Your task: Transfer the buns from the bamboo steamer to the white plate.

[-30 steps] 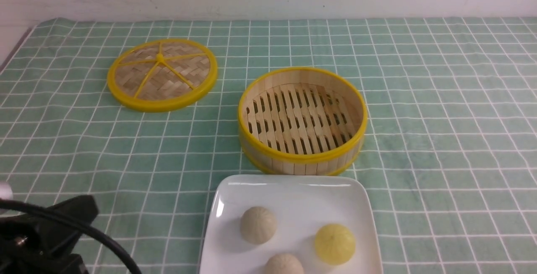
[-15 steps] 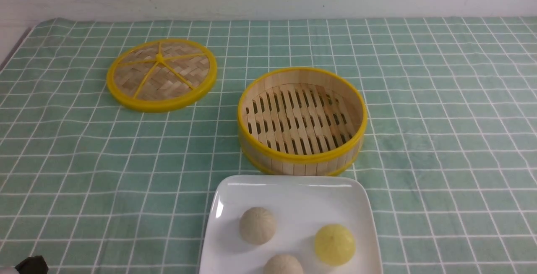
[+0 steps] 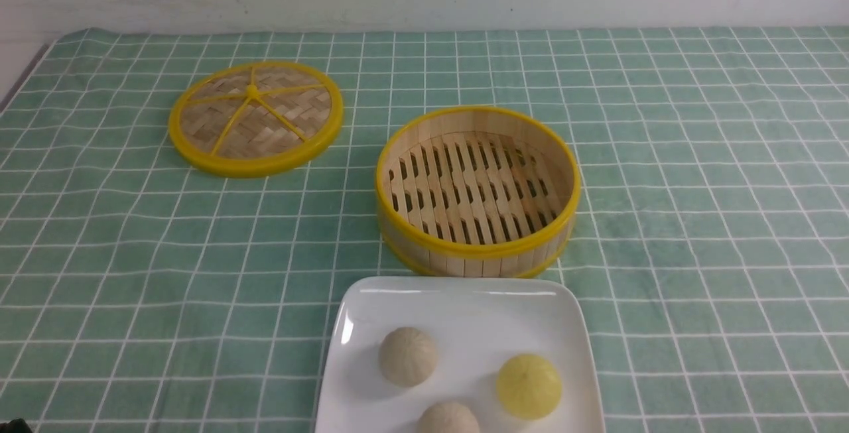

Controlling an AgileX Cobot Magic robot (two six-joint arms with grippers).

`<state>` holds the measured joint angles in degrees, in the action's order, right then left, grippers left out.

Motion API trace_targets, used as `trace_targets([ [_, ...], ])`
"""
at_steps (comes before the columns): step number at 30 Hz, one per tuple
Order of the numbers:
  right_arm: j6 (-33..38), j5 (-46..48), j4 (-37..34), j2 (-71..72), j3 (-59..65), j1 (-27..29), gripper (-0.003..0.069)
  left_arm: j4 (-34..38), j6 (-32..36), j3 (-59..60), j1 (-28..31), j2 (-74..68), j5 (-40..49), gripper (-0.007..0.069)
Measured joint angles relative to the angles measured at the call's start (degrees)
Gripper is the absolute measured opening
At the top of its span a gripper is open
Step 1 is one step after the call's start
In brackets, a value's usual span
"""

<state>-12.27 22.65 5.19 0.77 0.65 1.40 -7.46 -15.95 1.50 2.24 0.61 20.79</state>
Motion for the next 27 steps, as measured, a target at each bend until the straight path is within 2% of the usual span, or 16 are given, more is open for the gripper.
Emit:
trace_targets([
  [7, 0.00, 0.00, 0.00, 0.00, 0.00, 0.00, 0.0146, -0.12, 0.00, 0.00, 0.00, 0.00, 0.15, 0.0086],
  [15, 0.00, 0.00, 0.00, 0.00, 0.00, 0.00, 0.0160, -0.12, 0.00, 0.00, -3.09, 0.00, 0.20, 0.0101],
  [27, 0.00, 0.00, 0.00, 0.00, 0.00, 0.00, 0.0172, -0.12, 0.00, 0.00, -3.14, 0.00, 0.28, 0.0104],
])
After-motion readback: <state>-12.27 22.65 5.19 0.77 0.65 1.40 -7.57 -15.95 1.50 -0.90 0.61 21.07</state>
